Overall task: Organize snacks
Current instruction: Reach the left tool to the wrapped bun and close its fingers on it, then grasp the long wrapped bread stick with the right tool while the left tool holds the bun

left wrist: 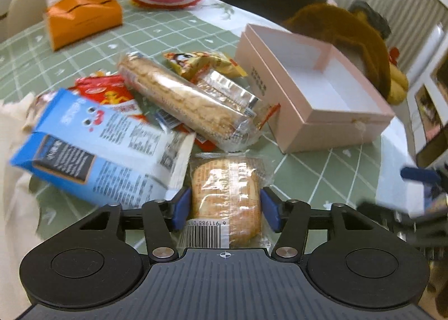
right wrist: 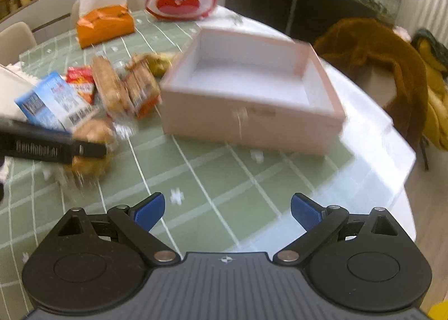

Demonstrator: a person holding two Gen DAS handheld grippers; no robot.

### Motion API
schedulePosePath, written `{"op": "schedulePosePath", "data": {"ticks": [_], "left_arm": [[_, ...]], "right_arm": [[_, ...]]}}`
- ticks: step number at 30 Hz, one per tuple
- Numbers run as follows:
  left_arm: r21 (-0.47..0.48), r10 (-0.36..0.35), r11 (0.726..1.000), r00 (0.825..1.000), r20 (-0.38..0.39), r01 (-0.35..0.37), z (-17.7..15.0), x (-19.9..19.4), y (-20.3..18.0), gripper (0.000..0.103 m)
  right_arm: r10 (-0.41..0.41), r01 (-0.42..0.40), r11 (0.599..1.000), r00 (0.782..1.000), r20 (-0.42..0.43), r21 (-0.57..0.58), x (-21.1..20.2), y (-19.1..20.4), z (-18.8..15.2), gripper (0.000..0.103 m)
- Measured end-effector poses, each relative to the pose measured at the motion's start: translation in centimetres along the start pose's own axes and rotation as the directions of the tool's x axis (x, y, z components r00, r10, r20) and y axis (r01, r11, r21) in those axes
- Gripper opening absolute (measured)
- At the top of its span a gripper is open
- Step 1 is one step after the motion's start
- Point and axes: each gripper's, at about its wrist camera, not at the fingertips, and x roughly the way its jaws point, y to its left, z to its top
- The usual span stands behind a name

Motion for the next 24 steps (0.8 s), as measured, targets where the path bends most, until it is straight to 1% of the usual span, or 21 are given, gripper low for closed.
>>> {"op": "schedulePosePath", "data": {"ticks": [3, 7, 9, 11, 13, 15, 17, 19, 20, 21, 22, 23, 24], "left_arm": [[-0.067, 0.007, 0.998, 1.0, 0.027, -0.005, -1.2, -2.0, 0.3, 0.059], [-0.156, -0.002, 0.988, 0.999, 0.048, 0.01, -2.7, -4.4, 0.8, 0.059], [-0.21, 0.002, 0.978, 0.999, 0.049, 0.008, -3.2, -5.5, 1.2, 0.059], [-0.246, 0.015, 0.969, 0.999, 0.047, -0.003, -3.5, -6.3, 1.6, 0.058], [-0.27, 0.012, 0.963, 0.999, 0.043, 0.001, -3.9, -7.0, 2.0, 0.058], [-0.274, -0.002, 0.962, 0.999, 0.033, 0.011, -4.0, -7.3, 2.3, 0.058], [-0.282, -0.01, 0.959, 0.999, 0.032, 0.019, -4.0, -7.3, 2.7, 0.058], [-0.306, -0.026, 0.951, 0.999, 0.04, 0.037, -4.0, -7.2, 3.4, 0.058], [-0.32, -0.032, 0.946, 0.999, 0.042, 0.044, -4.1, -7.2, 3.8, 0.058], [-0.332, -0.033, 0.942, 0.999, 0.04, 0.045, -4.1, -7.0, 4.0, 0.058], [-0.338, -0.031, 0.94, 0.999, 0.038, 0.042, -4.1, -6.9, 4.2, 0.058], [-0.342, -0.032, 0.939, 0.999, 0.036, 0.043, -4.1, -6.8, 4.4, 0.058], [-0.346, -0.034, 0.937, 0.999, 0.031, 0.043, -4.1, -6.6, 4.4, 0.058]], "right_arm": [[0.014, -0.011, 0.999, 0.998, 0.056, -0.05, -0.7, 0.7, 3.5, 0.098], [0.072, -0.058, 0.99, 0.992, 0.103, -0.131, -0.6, 3.1, 8.6, 0.097], [0.123, -0.103, 0.979, 0.987, 0.103, -0.177, 0.1, 5.0, 11.0, 0.088], [0.18, -0.165, 0.965, 0.982, 0.058, -0.206, 1.6, 6.9, 13.0, 0.082], [0.243, -0.24, 0.949, 0.97, -0.007, -0.203, 3.5, 8.8, 14.4, 0.079], [0.28, -0.289, 0.939, 0.957, -0.073, -0.188, 6.0, 10.7, 15.1, 0.068], [0.266, -0.285, 0.938, 0.956, -0.121, -0.198, 7.9, 12.6, 15.2, 0.061], [0.247, -0.275, 0.937, 0.958, -0.149, -0.214, 9.1, 13.9, 14.8, 0.06], [0.248, -0.28, 0.935, 0.955, -0.165, -0.216, 9.6, 14.3, 14.6, 0.055], [0.257, -0.295, 0.932, 0.948, -0.188, -0.212, 10.1, 14.5, 14.5, 0.045], [0.265, -0.308, 0.929, 0.941, -0.209, -0.206, 10.1, 14.3, 14.3, 0.042], [0.268, -0.313, 0.928, 0.938, -0.22, -0.204, 10.2, 14.3, 14.1, 0.035], [0.276, -0.322, 0.925, 0.934, -0.226, -0.202, 10.0, 14.2, 13.9, 0.034]]}}
